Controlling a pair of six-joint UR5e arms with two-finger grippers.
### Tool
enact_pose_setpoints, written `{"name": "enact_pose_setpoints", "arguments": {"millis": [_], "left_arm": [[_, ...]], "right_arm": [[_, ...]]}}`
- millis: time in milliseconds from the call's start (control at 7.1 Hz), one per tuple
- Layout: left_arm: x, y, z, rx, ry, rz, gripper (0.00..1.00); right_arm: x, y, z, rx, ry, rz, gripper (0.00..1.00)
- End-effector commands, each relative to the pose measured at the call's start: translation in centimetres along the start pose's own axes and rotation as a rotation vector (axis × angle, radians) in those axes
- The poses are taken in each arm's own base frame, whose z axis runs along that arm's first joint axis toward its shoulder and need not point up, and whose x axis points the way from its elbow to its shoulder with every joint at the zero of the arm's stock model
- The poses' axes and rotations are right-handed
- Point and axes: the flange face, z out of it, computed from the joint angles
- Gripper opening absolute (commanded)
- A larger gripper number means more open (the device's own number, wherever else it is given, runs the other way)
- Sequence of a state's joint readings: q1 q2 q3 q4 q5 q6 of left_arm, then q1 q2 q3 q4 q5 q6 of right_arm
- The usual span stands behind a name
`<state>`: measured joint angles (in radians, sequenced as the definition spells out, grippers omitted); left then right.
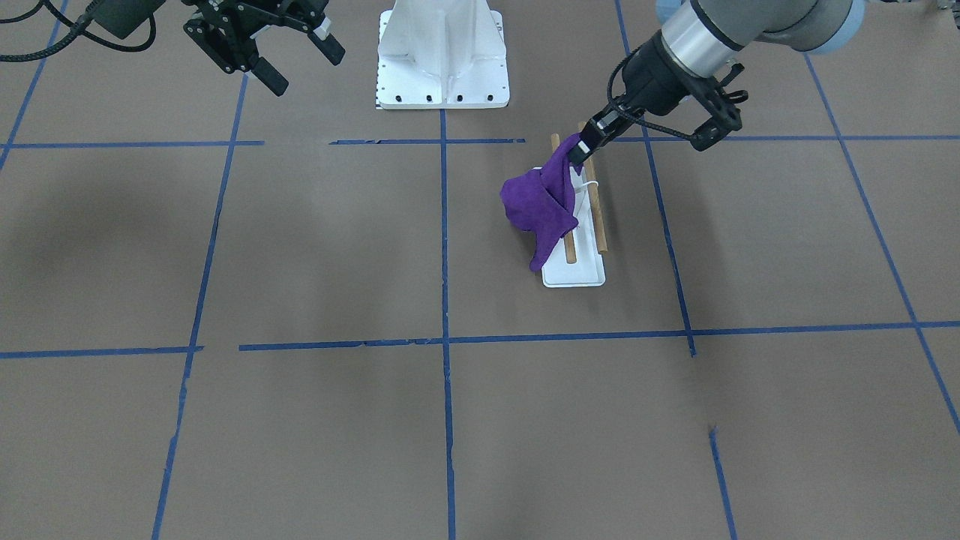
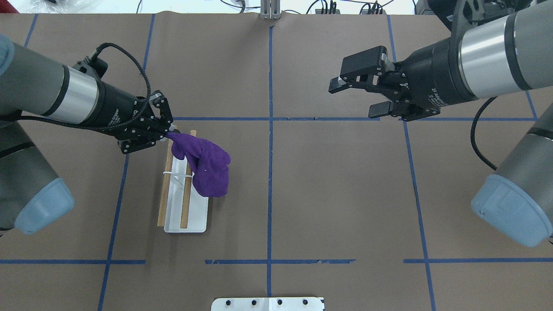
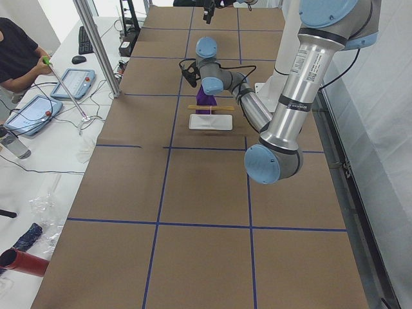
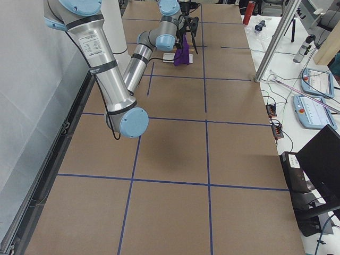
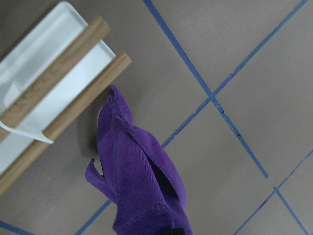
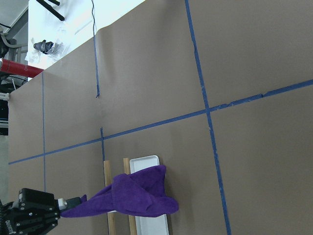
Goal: Hang towel on rack
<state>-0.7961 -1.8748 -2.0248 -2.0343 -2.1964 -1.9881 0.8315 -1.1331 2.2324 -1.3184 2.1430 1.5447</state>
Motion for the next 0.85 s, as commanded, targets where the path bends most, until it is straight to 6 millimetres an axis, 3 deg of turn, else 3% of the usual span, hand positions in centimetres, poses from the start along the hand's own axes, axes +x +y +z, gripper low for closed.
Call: {"name": "enact_pose_setpoints", "arguments": {"millis": [0, 282, 704], "left_arm": [[-5.4, -4.3, -0.9, 0.105, -0.060, 0.095, 0.00], [-7.8, -7.2, -1.3, 0.143, -0.106, 0.177, 0.00], [-9.2, -9.3, -0.1, 0.159, -0.146, 0.170, 0.00]], "right_arm": [[0.2, -0.1, 0.1, 0.001, 0.005, 0.003, 1.00], [0.3, -0.1, 0.1, 0.001, 0.007, 0.004, 1.00], [0.4, -0.3, 0.1, 0.006, 0.010, 0.000, 1.00]]}}
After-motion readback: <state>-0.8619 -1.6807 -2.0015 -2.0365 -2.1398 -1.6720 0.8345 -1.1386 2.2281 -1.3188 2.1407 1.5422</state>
